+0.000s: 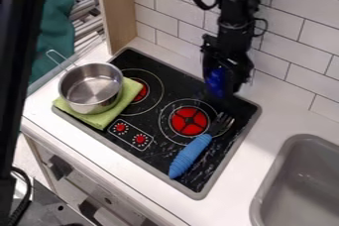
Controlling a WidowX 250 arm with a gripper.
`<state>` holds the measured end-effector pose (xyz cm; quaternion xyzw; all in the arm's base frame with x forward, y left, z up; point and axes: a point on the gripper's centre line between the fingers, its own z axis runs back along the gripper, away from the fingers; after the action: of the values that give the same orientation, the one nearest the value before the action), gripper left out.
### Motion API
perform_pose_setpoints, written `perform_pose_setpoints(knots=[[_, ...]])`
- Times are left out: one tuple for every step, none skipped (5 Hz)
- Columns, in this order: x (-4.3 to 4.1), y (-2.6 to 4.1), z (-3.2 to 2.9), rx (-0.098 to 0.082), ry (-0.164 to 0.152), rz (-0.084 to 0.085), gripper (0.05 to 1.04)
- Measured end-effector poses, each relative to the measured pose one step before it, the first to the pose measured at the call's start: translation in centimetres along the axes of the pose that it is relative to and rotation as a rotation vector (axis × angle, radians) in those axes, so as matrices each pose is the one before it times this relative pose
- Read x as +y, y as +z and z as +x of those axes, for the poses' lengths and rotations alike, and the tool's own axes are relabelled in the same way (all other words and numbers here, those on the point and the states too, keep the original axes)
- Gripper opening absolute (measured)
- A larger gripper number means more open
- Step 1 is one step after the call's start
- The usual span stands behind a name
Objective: Take the blue object out of the silver pan and move it to the top corner of the right burner
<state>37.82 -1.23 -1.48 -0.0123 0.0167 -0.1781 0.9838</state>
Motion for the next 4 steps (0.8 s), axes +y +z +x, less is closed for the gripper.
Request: perform_pose_setpoints(knots=[[-0.5,-0.168,0.268,0.0081,-0.0177,-0.0009,0.712],[0.066,0.032,-0.002,0.0026,0.0026,0.0073,0.779],[-0.026,-0.763,-1.082,0.0299,0.0596,0.008,1.005],[0.099,0.656,-0.556,-0.0191,0.0421,0.0058,1.006]])
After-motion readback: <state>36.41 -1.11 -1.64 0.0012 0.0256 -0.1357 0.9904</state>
